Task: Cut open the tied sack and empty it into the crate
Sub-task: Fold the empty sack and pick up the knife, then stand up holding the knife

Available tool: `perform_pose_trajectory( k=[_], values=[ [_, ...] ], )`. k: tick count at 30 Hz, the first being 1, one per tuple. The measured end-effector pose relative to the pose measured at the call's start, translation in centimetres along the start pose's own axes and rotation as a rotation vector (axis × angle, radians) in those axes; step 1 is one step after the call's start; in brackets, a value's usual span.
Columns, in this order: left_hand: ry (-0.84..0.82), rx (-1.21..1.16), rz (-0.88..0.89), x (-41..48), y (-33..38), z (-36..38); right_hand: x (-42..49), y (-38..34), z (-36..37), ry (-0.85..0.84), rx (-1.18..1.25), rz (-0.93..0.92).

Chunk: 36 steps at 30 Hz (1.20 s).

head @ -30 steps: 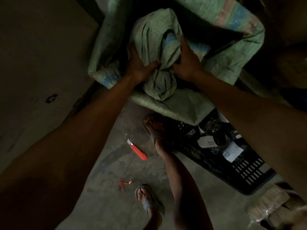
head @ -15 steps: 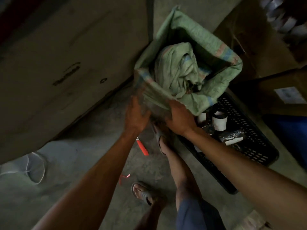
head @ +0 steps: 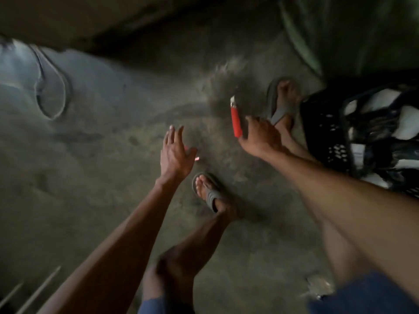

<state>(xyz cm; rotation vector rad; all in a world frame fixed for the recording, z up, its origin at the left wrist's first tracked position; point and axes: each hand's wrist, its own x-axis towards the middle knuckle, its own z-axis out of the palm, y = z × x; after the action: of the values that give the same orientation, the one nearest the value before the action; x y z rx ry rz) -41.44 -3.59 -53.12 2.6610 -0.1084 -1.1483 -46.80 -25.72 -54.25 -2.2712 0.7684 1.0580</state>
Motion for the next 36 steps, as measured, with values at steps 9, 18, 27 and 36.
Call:
perform_pose_trajectory(
  k=[9,18,27,36],
  values=[
    [-0.055,0.044,-0.020,9.9,-9.4,14.6,12.8,-0.3,12.2,0.119,-0.004,0.310],
    [0.148,-0.033,-0.085,14.7,-7.1,21.1,19.4,-0.3,15.4,0.276,0.005,0.354],
    [0.089,-0.077,-0.071,11.6,-6.5,17.2,14.8,-2.9,12.7,0.363,-0.016,0.239],
    [0.124,-0.086,0.010,-3.2,-2.0,-3.2,-4.3,-10.8,-2.7,0.384,-0.107,0.114]
  ],
)
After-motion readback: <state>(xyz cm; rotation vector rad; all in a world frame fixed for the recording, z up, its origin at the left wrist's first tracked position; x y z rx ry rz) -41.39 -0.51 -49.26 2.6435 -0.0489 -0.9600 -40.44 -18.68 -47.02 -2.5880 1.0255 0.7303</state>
